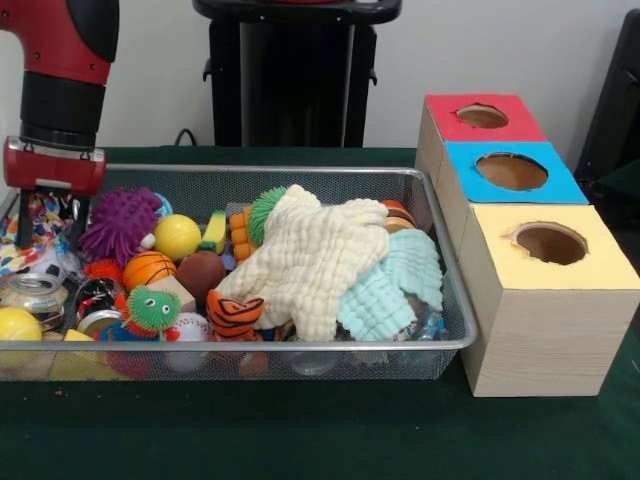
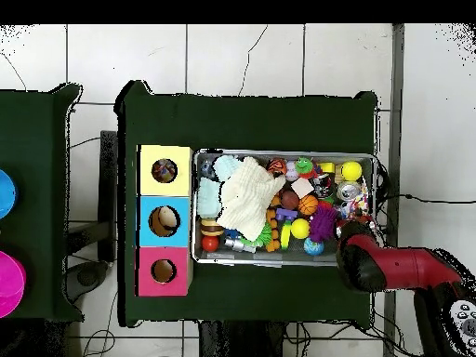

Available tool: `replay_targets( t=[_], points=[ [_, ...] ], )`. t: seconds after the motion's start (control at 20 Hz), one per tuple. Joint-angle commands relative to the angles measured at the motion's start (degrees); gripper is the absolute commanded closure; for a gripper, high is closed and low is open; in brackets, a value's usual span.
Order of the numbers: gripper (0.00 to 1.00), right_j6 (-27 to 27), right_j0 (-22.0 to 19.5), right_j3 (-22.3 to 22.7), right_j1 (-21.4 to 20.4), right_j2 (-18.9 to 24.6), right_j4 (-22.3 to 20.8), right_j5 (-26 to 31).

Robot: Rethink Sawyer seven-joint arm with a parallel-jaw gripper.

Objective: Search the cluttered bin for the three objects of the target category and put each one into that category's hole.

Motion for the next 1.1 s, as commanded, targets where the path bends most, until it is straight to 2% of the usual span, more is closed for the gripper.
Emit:
replay_targets(
  t=[0.05,0.45,1.1],
  points=[
    [0.00,-2.1,-1.9,-4.3,3.1,1.2,-2.2,6.0],
    [0.00,-2.7,-2.3,-5.5,4.2,1.5,-2.8,5.7],
    [0.00,-9.2,-7.9,-4.4,2.6,7.8,-2.3,10.3]
  ],
)
